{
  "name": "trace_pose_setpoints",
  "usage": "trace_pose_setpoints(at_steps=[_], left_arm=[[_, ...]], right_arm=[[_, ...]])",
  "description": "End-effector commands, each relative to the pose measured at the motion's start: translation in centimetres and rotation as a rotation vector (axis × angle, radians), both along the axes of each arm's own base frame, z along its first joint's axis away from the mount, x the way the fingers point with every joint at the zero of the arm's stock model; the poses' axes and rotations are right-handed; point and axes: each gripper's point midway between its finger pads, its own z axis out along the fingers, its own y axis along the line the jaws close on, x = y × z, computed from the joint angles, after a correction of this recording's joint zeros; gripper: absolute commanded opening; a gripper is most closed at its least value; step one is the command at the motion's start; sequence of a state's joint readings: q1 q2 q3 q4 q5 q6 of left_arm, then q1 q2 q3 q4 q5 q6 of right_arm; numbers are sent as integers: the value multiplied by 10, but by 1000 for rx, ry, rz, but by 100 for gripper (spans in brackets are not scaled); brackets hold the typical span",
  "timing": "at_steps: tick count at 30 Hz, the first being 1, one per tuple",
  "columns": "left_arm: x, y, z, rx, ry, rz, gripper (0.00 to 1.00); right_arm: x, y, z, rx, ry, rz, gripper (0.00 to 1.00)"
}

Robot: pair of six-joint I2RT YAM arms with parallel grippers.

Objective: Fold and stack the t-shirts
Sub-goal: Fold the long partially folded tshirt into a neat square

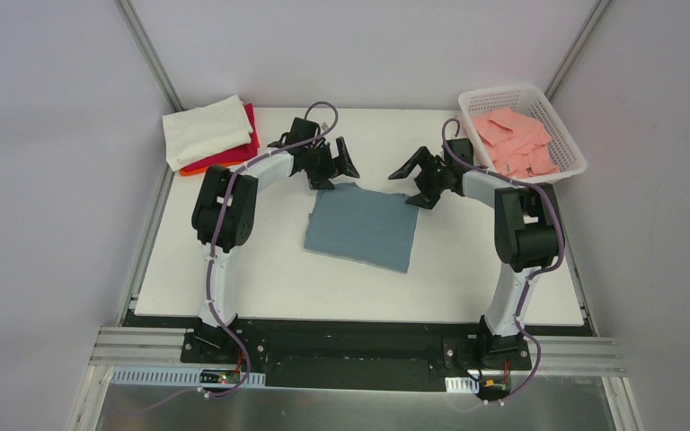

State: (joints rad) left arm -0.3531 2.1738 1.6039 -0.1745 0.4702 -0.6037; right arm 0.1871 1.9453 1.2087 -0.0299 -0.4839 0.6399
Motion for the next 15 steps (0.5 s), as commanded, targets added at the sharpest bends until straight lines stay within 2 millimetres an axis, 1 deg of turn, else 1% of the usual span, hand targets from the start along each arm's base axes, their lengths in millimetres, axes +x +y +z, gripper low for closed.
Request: trace_pose_setpoints(at_steps=[1, 3, 4, 7, 9, 10, 11, 13, 14, 15], left_arm=[[-24, 27, -29, 84, 85, 53, 99], [-26, 29, -9, 78, 46, 55, 99], [-26, 28, 5, 65, 18, 49, 99], [-29, 25, 52, 21, -79, 24, 99], [-38, 26, 79, -6, -131, 12, 99], [-43, 28, 87, -13, -147, 11, 99], [-50, 30, 95, -17, -161, 13, 99], [-63, 37, 104, -16, -178, 23, 99], [-71, 41, 106, -9, -183, 31, 99], [-76, 46, 106, 3, -190, 42, 99]], right_arm=[[-1, -9, -22, -57, 29, 0, 99], [1, -10, -10, -66, -1, 14, 99], [1, -12, 0, -78, -13, 22, 99], [1, -23, 39, -143, -98, 6, 100], [-5, -36, 61, -194, -159, -41, 100], [-9, -43, 70, -216, -185, -65, 100], [-19, -50, 71, -245, -194, -83, 100], [-36, -64, 75, -295, -204, -110, 100], [-47, -70, 74, -319, -199, -121, 100], [-58, -75, 78, -335, -207, -132, 100]])
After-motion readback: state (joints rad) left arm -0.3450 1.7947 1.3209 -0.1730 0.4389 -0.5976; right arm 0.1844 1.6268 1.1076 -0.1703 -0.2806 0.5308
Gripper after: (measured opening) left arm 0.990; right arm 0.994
